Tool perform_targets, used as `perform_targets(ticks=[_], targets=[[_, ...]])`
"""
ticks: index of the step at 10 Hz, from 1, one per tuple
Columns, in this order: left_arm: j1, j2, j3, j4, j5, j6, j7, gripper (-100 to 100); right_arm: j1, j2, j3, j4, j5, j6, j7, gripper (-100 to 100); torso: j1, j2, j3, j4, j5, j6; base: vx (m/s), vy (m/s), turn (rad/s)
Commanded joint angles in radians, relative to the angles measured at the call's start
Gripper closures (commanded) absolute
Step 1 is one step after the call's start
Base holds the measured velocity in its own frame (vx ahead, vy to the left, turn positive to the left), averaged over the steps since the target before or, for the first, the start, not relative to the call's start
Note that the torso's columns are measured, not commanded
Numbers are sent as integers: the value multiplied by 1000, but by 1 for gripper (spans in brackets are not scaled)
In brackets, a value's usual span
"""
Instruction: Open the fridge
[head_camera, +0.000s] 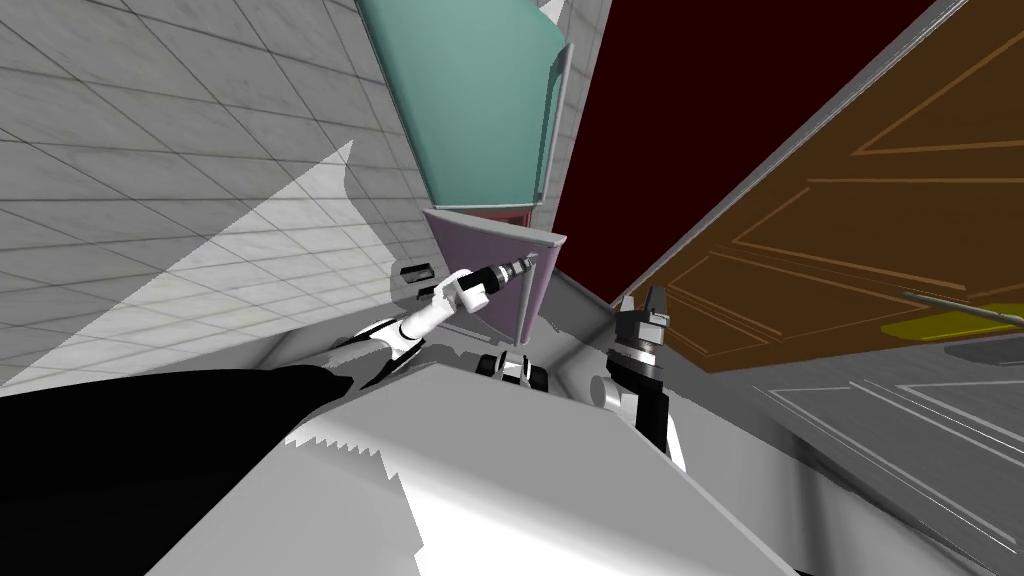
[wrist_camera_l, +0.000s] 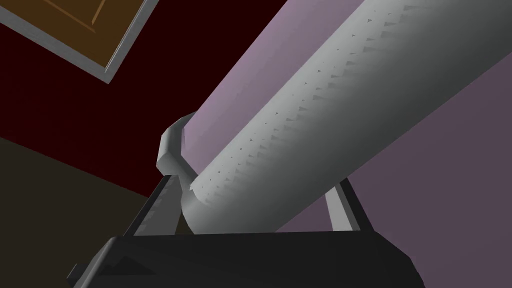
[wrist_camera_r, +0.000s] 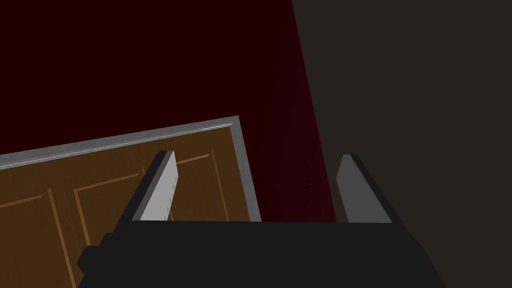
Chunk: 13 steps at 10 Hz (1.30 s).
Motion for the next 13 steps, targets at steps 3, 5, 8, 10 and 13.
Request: perform_targets(ticks=[3, 5, 8, 10, 13], targets=[[-48, 29, 23, -73, 48, 86, 26, -100, 0, 0, 0, 0, 0, 0, 0, 0, -10, -3, -2, 1, -4, 3, 56, -42, 51], [-67, 41, 33, -103, 68, 121, 36, -100, 0, 0, 0, 0, 0, 0, 0, 0, -2, 6, 3, 5, -1, 3, 31, -35, 48], [-95, 58, 47, -147, 97, 173, 52, -100, 0, 0, 0, 0, 0, 0, 0, 0, -2, 4, 3, 4, -1, 3, 26, -13, 42], [-91, 56, 45, -139, 93, 164, 50, 0, 0, 0, 0, 0, 0, 0, 0, 0, -3, 4, 3, 3, -2, 3, 5, -4, 5], [-91, 55, 45, -139, 92, 164, 49, 0, 0, 0, 0, 0, 0, 0, 0, 0, -3, 4, 3, 4, -1, 3, 0, 0, 0]])
